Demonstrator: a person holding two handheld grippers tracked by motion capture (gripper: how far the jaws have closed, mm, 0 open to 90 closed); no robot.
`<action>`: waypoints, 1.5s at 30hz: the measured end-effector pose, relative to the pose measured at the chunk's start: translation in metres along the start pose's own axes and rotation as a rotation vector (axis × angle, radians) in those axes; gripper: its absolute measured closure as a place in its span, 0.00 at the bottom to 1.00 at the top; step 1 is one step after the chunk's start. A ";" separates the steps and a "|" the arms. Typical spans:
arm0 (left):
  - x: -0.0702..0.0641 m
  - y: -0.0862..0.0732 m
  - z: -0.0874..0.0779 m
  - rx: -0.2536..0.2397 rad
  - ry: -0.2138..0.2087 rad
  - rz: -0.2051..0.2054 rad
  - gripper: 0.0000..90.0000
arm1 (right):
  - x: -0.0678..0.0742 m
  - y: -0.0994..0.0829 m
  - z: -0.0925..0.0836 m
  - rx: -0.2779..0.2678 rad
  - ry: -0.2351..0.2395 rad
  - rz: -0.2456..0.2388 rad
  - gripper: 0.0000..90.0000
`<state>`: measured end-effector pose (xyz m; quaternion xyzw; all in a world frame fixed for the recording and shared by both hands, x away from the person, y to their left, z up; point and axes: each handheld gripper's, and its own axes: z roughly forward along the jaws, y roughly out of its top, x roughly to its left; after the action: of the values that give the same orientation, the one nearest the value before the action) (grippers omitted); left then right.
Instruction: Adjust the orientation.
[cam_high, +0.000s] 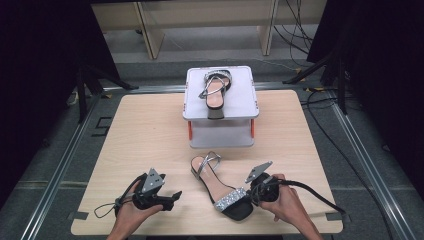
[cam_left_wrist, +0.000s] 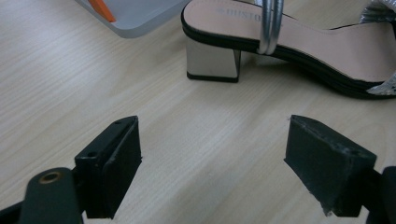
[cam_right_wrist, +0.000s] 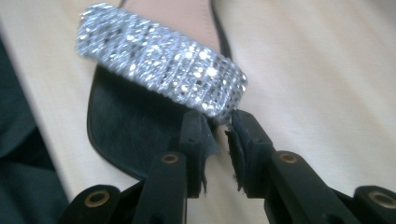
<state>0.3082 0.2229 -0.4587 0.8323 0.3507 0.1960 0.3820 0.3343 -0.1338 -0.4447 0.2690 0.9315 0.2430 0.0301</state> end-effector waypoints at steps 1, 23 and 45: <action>0.001 0.001 0.001 -0.002 -0.003 -0.003 0.20 | -0.002 0.000 0.000 -0.004 -0.025 0.003 0.80; 0.021 0.021 0.030 0.012 -0.027 0.020 0.20 | 0.043 -0.024 0.013 -0.030 -0.053 0.117 0.20; 0.018 0.027 0.050 0.013 -0.144 0.088 0.20 | -0.013 -0.028 -0.024 -0.174 -0.052 0.185 0.37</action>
<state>0.3621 0.1988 -0.4687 0.8614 0.2865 0.1499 0.3917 0.3274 -0.1714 -0.4374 0.3564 0.8770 0.3176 0.0549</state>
